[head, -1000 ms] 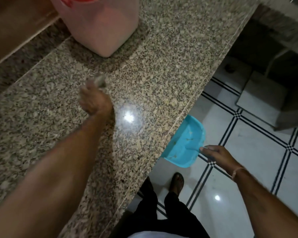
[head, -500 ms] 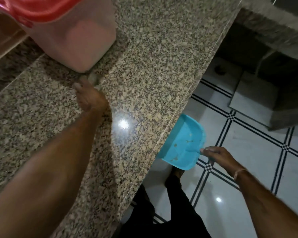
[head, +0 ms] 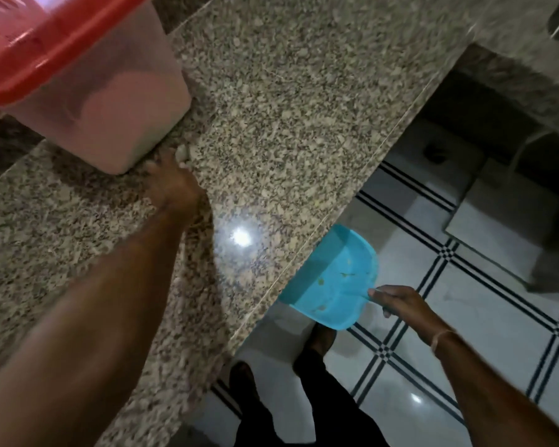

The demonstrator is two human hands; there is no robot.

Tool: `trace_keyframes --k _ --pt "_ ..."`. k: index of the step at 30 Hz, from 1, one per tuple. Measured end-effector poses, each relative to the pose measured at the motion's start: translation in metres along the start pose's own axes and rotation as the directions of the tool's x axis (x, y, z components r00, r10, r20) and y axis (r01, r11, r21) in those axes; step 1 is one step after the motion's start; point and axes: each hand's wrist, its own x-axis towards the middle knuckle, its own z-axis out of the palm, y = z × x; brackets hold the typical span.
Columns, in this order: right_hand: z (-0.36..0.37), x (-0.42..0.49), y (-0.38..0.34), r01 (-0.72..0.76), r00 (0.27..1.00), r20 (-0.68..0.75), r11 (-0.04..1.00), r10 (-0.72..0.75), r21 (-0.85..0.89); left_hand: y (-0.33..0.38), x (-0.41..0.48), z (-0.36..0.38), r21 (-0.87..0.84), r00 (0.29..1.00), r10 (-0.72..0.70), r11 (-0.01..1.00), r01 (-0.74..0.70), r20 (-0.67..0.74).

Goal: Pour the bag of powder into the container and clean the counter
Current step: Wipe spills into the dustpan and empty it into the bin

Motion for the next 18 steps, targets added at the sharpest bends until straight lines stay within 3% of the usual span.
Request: trace_keyframes --k 2,4,6,8,11,14,16,18 --pt "-0.015 0.011 -0.003 -0.004 1.0 0.017 1.0 0.004 0.001 0.03 -0.03 0.02 0.019 0.977 0.211 0.977 -0.21 -0.026" --pt "-0.027 0.021 -0.008 0.002 1.0 0.024 1.0 -0.002 -0.002 0.061 -0.073 0.032 -0.031 0.901 0.431 0.902 -0.43 0.051" --pt "-0.039 0.029 -0.013 0.019 0.999 0.043 1.0 -0.019 -0.014 0.086 -0.102 0.03 -0.152 0.811 0.568 0.822 -0.549 0.139" --pt "-0.047 0.034 -0.016 0.013 0.999 0.035 1.0 -0.012 -0.023 0.098 -0.092 0.023 -0.225 0.853 0.511 0.848 -0.481 0.103" --pt "-0.059 0.039 -0.019 0.006 1.0 0.03 1.0 -0.006 0.003 0.089 -0.036 0.026 -0.144 0.967 0.25 0.957 -0.254 -0.04" --pt "-0.064 0.039 -0.024 0.005 1.0 0.028 1.0 -0.006 0.015 0.084 0.002 0.035 -0.008 0.993 0.095 0.995 -0.096 -0.062" --pt "-0.067 0.041 -0.026 -0.007 1.0 0.015 1.0 0.007 0.024 0.107 -0.012 0.047 0.004 0.974 0.228 0.974 -0.227 -0.013" --pt "-0.069 0.039 -0.033 -0.027 0.999 0.023 0.998 0.026 0.05 0.134 -0.045 0.056 -0.104 0.869 0.489 0.871 -0.48 0.077"
